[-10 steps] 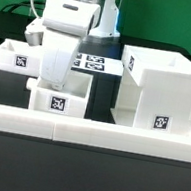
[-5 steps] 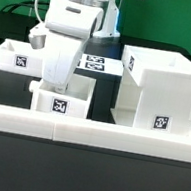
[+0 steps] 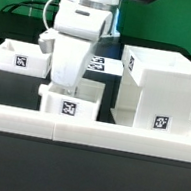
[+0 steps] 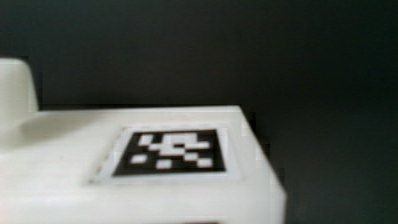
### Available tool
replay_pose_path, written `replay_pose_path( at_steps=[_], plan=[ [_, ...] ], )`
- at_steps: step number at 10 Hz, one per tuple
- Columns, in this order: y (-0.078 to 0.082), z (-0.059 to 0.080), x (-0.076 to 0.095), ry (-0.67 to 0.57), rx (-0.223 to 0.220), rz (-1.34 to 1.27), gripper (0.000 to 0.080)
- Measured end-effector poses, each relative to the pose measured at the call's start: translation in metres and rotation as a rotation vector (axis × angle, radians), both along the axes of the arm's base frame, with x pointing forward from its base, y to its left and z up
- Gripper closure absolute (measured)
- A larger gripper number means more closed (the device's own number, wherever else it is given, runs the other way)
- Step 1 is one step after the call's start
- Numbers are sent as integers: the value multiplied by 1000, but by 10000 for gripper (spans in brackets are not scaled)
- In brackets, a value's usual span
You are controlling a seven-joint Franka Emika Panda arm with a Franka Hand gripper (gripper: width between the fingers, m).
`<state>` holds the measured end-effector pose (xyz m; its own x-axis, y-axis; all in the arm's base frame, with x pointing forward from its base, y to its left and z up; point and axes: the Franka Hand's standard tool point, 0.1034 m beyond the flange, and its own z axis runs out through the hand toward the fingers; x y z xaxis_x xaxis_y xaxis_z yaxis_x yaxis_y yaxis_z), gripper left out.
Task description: Assemble drawer
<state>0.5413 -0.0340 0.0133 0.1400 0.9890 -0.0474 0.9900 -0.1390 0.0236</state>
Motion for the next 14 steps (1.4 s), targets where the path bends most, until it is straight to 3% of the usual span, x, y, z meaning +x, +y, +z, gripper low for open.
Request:
replay_pose_path(
  at_steps=[1, 6, 14],
  plan=[
    [10, 2, 4, -3, 6, 0, 758],
    [16, 3, 4, 19, 9, 11, 758],
    [9, 3, 4, 48, 14, 49, 758]
  ],
)
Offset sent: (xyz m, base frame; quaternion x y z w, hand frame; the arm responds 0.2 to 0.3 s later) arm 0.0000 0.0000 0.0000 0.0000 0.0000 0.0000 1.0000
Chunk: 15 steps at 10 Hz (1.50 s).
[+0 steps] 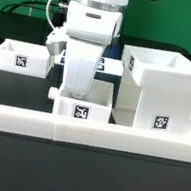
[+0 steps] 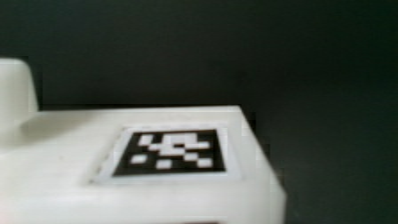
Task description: Assemble drawer
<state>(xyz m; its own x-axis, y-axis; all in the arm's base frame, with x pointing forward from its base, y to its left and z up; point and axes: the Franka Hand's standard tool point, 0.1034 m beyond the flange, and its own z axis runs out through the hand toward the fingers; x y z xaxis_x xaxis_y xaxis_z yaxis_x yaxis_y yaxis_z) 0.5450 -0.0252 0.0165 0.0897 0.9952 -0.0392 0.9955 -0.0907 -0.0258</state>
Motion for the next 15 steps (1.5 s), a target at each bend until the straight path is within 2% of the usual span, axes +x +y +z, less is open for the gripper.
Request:
replay_pose_path(
  at_steps=[5, 9, 11, 15],
  plan=[
    [17, -2, 4, -2, 14, 14, 758],
    [17, -3, 4, -11, 14, 4, 758],
    [28, -4, 2, -5, 17, 31, 758],
    [29, -5, 1, -4, 18, 30, 758]
  ],
)
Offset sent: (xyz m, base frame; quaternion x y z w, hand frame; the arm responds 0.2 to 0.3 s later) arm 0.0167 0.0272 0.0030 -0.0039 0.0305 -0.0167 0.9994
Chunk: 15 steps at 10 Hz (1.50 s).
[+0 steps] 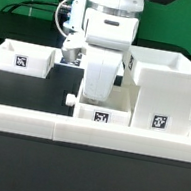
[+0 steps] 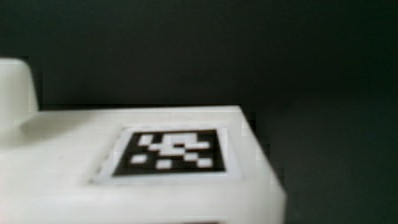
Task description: Assemble drawer
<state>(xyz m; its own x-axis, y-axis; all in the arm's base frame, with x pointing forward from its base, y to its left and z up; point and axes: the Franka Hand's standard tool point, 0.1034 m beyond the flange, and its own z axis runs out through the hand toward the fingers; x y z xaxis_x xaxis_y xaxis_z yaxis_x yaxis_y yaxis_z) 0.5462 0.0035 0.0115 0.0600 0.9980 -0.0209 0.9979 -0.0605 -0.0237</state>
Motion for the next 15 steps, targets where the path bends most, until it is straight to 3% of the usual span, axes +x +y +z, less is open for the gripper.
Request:
replay_pose_path(
  at_steps=[15],
  plan=[
    [4, -2, 1, -37, -7, 30, 758]
  ],
)
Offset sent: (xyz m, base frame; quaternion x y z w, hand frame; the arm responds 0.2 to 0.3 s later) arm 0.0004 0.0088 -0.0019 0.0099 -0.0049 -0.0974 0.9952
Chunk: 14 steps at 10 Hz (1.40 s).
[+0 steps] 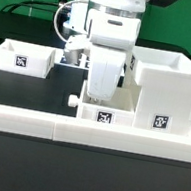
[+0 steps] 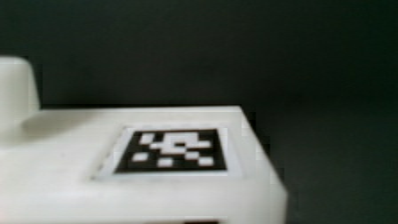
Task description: Assemble drawer
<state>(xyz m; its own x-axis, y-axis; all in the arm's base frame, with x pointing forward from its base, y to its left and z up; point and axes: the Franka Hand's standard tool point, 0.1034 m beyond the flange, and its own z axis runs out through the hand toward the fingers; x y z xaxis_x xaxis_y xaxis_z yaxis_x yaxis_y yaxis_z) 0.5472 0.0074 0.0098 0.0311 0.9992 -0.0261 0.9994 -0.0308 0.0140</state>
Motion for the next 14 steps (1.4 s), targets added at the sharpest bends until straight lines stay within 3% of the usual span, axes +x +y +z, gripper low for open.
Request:
replay_pose_path(
  at_steps=[4, 14],
  plan=[
    [-3, 1, 0, 31, -34, 18, 757],
    [-5, 1, 1, 37, -37, 25, 757]
  ],
)
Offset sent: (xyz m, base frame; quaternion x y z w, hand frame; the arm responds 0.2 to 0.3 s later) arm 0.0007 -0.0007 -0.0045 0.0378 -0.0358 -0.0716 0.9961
